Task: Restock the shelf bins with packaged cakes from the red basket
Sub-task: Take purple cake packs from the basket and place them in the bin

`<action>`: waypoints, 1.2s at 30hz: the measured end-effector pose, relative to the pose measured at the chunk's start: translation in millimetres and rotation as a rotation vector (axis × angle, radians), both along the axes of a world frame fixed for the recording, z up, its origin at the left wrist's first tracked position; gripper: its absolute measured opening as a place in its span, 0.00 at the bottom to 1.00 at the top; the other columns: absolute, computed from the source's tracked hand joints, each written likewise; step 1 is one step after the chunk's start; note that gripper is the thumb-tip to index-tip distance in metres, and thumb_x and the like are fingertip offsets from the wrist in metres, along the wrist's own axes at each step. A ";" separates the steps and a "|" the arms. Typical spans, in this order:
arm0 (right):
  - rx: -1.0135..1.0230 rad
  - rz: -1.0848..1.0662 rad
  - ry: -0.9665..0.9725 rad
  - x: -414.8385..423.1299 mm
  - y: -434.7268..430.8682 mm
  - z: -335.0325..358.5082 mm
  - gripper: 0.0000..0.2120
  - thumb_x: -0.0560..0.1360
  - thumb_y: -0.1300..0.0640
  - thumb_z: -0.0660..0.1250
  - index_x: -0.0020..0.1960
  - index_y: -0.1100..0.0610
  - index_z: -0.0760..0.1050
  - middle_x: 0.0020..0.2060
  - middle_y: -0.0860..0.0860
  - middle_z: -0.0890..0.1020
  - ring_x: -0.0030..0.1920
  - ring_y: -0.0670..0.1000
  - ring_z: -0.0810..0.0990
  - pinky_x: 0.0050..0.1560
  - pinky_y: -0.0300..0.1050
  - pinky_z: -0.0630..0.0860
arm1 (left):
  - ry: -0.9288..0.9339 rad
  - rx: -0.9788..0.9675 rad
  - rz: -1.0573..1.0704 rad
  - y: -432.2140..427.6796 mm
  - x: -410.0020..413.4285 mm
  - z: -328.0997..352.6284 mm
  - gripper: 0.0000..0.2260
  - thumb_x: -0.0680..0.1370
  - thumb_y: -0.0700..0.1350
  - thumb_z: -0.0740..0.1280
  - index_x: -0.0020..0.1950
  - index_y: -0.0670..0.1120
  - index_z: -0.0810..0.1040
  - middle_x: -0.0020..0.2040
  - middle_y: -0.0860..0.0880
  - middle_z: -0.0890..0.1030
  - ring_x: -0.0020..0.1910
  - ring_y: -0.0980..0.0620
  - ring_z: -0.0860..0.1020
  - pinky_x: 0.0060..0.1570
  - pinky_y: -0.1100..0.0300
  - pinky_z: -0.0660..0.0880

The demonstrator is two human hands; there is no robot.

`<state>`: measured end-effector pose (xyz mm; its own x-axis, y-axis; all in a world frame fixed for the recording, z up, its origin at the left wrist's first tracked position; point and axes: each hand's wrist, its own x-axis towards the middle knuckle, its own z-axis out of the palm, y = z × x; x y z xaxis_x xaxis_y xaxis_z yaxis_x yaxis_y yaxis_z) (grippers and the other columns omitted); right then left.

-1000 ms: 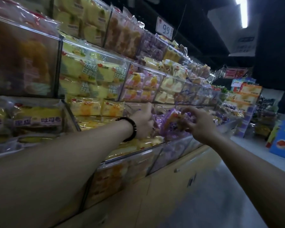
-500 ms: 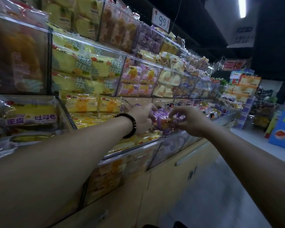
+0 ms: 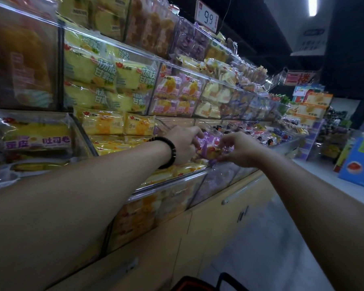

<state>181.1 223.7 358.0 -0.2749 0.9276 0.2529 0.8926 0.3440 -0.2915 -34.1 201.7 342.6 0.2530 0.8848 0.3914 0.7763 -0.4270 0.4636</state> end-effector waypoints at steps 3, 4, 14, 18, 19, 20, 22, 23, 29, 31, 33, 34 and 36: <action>-0.068 0.013 -0.020 2.3 -0.3 11.1 0.08 0.74 0.57 0.78 0.49 0.48 0.82 0.54 0.52 0.81 0.55 0.54 0.79 0.52 0.49 0.76 | 0.047 0.037 -0.012 2.6 -0.6 -0.3 0.23 0.81 0.36 0.63 0.74 0.53 0.72 0.69 0.52 0.77 0.67 0.50 0.74 0.64 0.55 0.75; -0.080 0.019 -0.010 3.5 -0.3 13.1 0.08 0.74 0.58 0.78 0.49 0.47 0.82 0.54 0.52 0.81 0.55 0.54 0.79 0.52 0.49 0.76 | 0.119 0.037 -0.018 3.6 -1.0 -0.5 0.26 0.81 0.36 0.62 0.76 0.55 0.70 0.73 0.52 0.74 0.72 0.48 0.70 0.69 0.49 0.71; -0.036 -0.004 0.014 -1.2 -12.9 7.3 0.18 0.75 0.59 0.77 0.62 0.48 0.80 0.63 0.50 0.80 0.62 0.55 0.79 0.55 0.48 0.76 | 0.291 0.028 0.063 9.4 -1.4 0.5 0.19 0.82 0.43 0.63 0.71 0.58 0.76 0.67 0.52 0.77 0.68 0.47 0.72 0.72 0.40 0.68; 0.218 -0.100 0.191 9.8 -47.1 -3.8 0.28 0.75 0.59 0.76 0.72 0.44 0.74 0.71 0.51 0.76 0.65 0.55 0.78 0.63 0.57 0.79 | 0.261 0.155 0.087 -6.5 1.9 10.7 0.18 0.80 0.44 0.65 0.70 0.57 0.75 0.66 0.52 0.77 0.66 0.48 0.74 0.68 0.44 0.72; 0.253 -0.124 0.223 12.5 -59.1 -11.2 0.26 0.76 0.58 0.75 0.71 0.45 0.74 0.68 0.52 0.78 0.62 0.54 0.79 0.61 0.57 0.80 | 0.223 0.179 0.077 -12.5 2.5 14.1 0.18 0.80 0.43 0.66 0.69 0.55 0.76 0.65 0.52 0.78 0.64 0.49 0.75 0.65 0.48 0.74; 0.256 -0.139 0.262 14.7 -73.0 -19.9 0.23 0.77 0.58 0.74 0.70 0.46 0.75 0.64 0.52 0.79 0.60 0.53 0.80 0.59 0.56 0.81 | 0.169 0.183 0.057 -18.9 3.2 18.0 0.17 0.80 0.42 0.66 0.68 0.53 0.77 0.64 0.52 0.78 0.62 0.50 0.76 0.60 0.54 0.76; 0.201 -0.139 0.364 16.1 -102.7 -38.1 0.17 0.78 0.57 0.74 0.66 0.51 0.77 0.57 0.50 0.81 0.55 0.51 0.81 0.56 0.51 0.81 | 0.040 0.156 0.006 -36.2 4.0 24.9 0.14 0.80 0.41 0.67 0.65 0.50 0.79 0.59 0.52 0.79 0.57 0.51 0.78 0.50 0.63 0.76; 0.174 -0.131 0.406 14.9 -117.6 -46.5 0.14 0.79 0.57 0.73 0.64 0.52 0.79 0.54 0.50 0.82 0.53 0.49 0.82 0.54 0.49 0.81 | -0.013 0.144 -0.020 -47.3 4.5 26.9 0.12 0.80 0.41 0.67 0.63 0.50 0.80 0.57 0.52 0.80 0.55 0.52 0.79 0.47 0.63 0.77; -0.021 -0.138 0.582 4.9 -189.4 -105.5 0.08 0.79 0.60 0.72 0.57 0.54 0.81 0.49 0.51 0.83 0.50 0.49 0.83 0.43 0.43 0.80 | -0.264 0.113 -0.139 -143.7 29.6 -18.4 0.08 0.79 0.41 0.68 0.55 0.49 0.83 0.47 0.54 0.83 0.45 0.58 0.79 0.42 0.66 0.76; -0.064 -0.144 0.589 -0.5 -210.0 -129.5 0.08 0.78 0.58 0.73 0.57 0.52 0.81 0.48 0.51 0.84 0.50 0.51 0.84 0.47 0.49 0.82 | -0.258 0.006 -0.168 -170.6 33.2 -54.5 0.07 0.80 0.42 0.67 0.54 0.52 0.81 0.47 0.56 0.82 0.45 0.58 0.80 0.43 0.64 0.78; -0.114 -0.156 0.586 -6.1 -227.9 -155.0 0.08 0.77 0.57 0.73 0.56 0.51 0.82 0.46 0.49 0.85 0.49 0.50 0.84 0.50 0.51 0.82 | -0.251 -0.140 -0.167 -189.1 33.6 -94.5 0.06 0.81 0.44 0.66 0.54 0.55 0.79 0.49 0.55 0.82 0.46 0.54 0.82 0.45 0.56 0.81; -0.144 -0.158 0.592 -9.1 -237.0 -167.8 0.08 0.77 0.56 0.73 0.55 0.50 0.82 0.46 0.48 0.85 0.48 0.50 0.84 0.51 0.51 0.82 | -0.238 -0.209 -0.154 -197.4 33.5 -113.9 0.06 0.82 0.44 0.66 0.55 0.54 0.78 0.50 0.55 0.82 0.47 0.52 0.83 0.44 0.54 0.81; -0.203 -0.171 0.606 -14.7 -252.5 -194.3 0.07 0.77 0.54 0.74 0.54 0.48 0.81 0.45 0.48 0.85 0.48 0.50 0.84 0.51 0.52 0.82 | -0.193 -0.332 -0.110 -211.4 31.0 -150.7 0.05 0.82 0.45 0.65 0.57 0.52 0.78 0.52 0.53 0.81 0.48 0.50 0.83 0.40 0.55 0.79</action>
